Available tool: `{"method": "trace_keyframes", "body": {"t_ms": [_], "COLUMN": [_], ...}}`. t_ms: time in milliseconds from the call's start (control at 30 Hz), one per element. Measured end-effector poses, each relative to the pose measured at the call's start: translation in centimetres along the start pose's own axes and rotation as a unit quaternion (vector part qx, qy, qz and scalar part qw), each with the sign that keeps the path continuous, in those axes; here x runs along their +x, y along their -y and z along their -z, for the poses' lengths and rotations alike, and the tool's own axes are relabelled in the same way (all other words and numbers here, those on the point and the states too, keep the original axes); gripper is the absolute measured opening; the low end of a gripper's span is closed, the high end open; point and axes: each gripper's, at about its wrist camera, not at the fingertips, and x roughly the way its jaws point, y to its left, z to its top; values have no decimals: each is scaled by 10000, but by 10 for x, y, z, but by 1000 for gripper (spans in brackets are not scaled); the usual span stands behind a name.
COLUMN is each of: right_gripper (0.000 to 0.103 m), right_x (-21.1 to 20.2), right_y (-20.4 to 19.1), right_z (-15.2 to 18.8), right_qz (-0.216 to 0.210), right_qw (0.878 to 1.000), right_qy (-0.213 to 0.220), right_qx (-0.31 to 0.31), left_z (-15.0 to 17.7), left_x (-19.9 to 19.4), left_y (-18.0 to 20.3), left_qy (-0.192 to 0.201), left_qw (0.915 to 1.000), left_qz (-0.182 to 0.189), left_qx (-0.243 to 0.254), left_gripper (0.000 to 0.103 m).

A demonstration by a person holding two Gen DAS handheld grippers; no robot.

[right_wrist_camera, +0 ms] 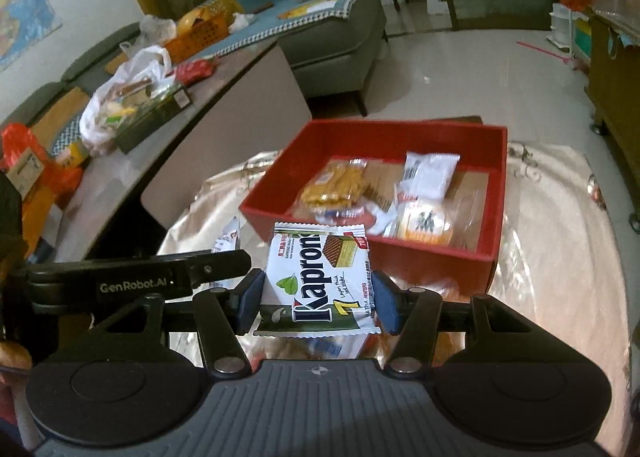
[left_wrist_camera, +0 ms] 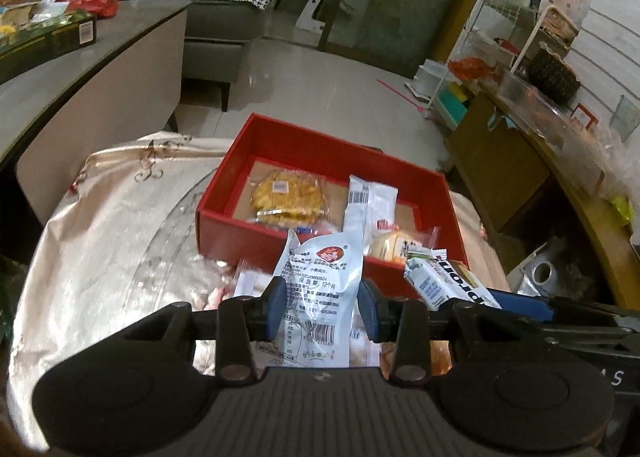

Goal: Organize snacks
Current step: 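Lift the sauce packet and Kaprons wafer and carry both over the red box, then open both grippers to drop the sauce packet and wafer into the red box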

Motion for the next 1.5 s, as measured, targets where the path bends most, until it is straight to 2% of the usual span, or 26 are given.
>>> {"method": "trace_keyframes", "body": {"t_ms": [233,933,1233,1500], "right_gripper": [64,64,64,64], "right_x": [6,33,51,76], "right_y": [10,31,41,51], "right_z": [-17,-46,-58,-65], "right_qz": [77,267,380,488], "right_qw": [9999,9995,9989,9983], "right_qy": [125,124,106,-37], "right_qx": [55,151,251,302], "left_z": [-15,-43,-60,-67], "left_x": [17,57,77,104], "left_y": [9,24,19,17], "left_qy": [76,203,266,167], "left_qw": [9999,9995,9994,9993], "left_qz": [-52,-137,-206,-333], "left_qx": [70,178,79,58], "left_gripper": [33,33,33,33]}}
